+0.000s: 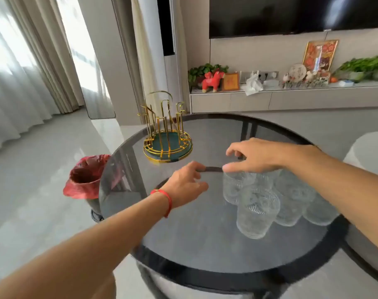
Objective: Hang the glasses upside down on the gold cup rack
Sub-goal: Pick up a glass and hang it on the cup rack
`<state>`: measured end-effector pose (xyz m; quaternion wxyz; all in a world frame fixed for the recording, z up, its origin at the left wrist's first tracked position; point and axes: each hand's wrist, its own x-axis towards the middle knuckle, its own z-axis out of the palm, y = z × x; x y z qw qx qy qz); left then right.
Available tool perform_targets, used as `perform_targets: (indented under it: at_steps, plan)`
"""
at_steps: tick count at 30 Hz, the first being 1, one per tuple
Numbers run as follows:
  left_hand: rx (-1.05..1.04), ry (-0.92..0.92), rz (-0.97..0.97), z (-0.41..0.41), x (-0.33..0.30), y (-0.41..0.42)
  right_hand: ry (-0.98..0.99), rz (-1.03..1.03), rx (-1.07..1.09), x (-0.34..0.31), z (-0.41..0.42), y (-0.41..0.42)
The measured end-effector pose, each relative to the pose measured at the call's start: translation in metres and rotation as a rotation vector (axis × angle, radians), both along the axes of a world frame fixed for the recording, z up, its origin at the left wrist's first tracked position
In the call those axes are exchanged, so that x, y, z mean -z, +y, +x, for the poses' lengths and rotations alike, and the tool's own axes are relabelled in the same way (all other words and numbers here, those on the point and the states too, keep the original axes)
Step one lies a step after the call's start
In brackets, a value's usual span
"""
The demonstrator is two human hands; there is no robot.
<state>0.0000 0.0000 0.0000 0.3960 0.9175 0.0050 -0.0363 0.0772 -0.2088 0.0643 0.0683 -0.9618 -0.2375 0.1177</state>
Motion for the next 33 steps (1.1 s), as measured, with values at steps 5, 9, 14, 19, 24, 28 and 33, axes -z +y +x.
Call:
perform_targets:
  at_steps: [5,9,14,19,24,28,33]
  plan:
    - [-0.017,0.018,-0.126,-0.022,-0.004,0.006,-0.010,-0.210,-0.028,0.014,-0.022,0.012]
    - [-0.024,0.015,-0.204,-0.009,0.006,0.016,0.011,-0.150,0.004,0.009,-0.012,0.016]
    - [-0.154,0.065,-0.466,0.018,0.022,0.018,-0.049,0.067,0.030,0.006,0.008,0.016]
    - [-0.149,0.459,-1.161,0.042,0.018,0.013,0.015,0.585,0.109,0.009,0.034,0.024]
    - [-0.256,0.203,-1.212,0.067,0.011,0.027,0.120,0.433,0.047,0.021,0.046,0.046]
    - [-0.287,0.000,-1.055,0.077,0.020,0.034,0.101,0.348,0.017,0.032,0.053,0.082]
    - [-0.193,-0.299,-0.665,0.085,0.034,0.054,-0.006,0.374,0.111,0.031,0.072,0.084]
